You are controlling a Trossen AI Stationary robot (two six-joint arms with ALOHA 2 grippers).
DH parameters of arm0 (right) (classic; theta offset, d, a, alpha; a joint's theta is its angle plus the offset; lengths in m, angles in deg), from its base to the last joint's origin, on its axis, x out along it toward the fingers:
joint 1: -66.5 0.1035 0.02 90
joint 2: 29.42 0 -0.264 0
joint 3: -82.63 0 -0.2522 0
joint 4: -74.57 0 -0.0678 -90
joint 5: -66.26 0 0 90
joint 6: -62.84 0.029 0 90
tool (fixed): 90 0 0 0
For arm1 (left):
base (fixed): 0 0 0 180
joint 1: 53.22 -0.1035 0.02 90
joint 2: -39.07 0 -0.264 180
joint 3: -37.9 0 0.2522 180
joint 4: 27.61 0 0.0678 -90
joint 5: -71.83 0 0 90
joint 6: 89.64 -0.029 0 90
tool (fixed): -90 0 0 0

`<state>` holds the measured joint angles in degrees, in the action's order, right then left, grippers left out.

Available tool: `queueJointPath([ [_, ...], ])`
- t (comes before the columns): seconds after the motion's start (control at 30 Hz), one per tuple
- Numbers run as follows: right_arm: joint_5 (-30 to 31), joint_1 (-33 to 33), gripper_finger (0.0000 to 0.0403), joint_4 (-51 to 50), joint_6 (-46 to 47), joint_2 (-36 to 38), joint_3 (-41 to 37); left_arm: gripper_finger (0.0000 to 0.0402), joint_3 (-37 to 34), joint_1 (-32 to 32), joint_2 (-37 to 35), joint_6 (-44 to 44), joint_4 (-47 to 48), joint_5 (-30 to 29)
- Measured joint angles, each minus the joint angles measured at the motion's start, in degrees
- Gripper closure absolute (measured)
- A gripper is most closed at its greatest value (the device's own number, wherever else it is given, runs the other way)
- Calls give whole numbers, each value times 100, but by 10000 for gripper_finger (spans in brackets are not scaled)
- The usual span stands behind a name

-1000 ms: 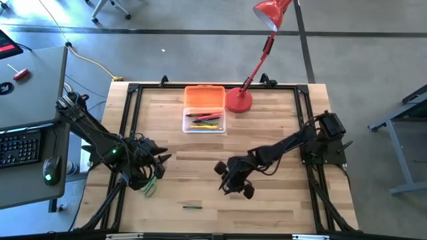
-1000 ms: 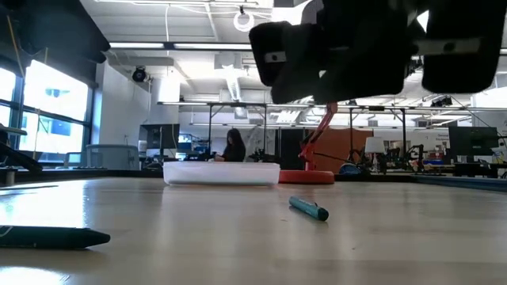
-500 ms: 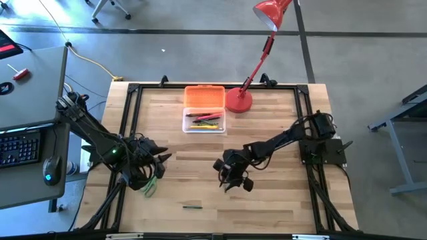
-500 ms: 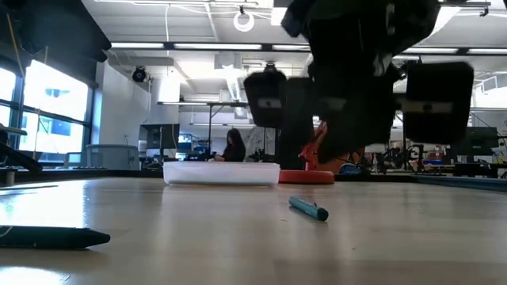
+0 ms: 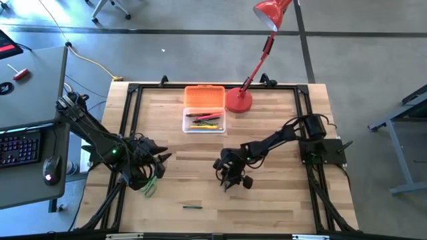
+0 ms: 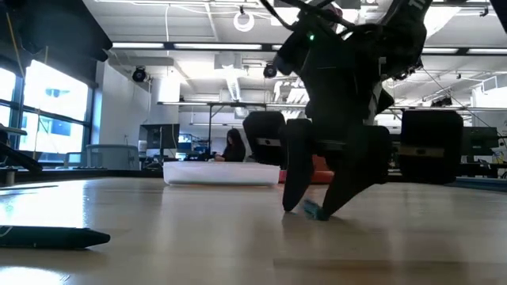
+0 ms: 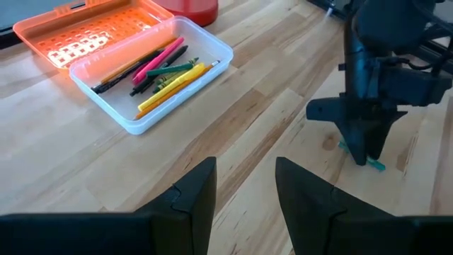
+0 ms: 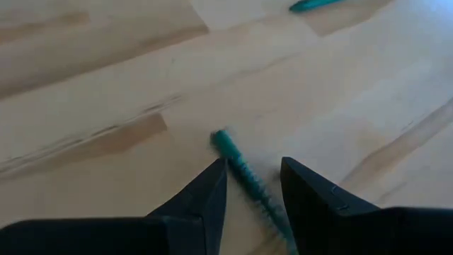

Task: Pick & place school supplies into a supply box
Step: Put the top dark green crayon into the orange supply box

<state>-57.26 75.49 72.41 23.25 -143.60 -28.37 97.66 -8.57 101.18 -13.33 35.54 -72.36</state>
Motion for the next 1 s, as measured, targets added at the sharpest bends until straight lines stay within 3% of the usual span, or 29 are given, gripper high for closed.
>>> queueJointPath([
  [0.27, 46, 2, 298, 11, -243, -112, 11, 224, 0, -2, 0, 2, 0, -13],
  [0.67, 413, 11, 391, -98, 165, -123, 15, 224, 0, 0, 0, 0, 4, -13],
  [0.8, 368, 2, 393, 152, 356, -132, 4, 224, 0, -2, 0, 1, 4, -13],
  [1.0, 917, -56, 399, 918, 1057, -158, 118, 224, 0, 0, 0, 0, 12, -13],
])
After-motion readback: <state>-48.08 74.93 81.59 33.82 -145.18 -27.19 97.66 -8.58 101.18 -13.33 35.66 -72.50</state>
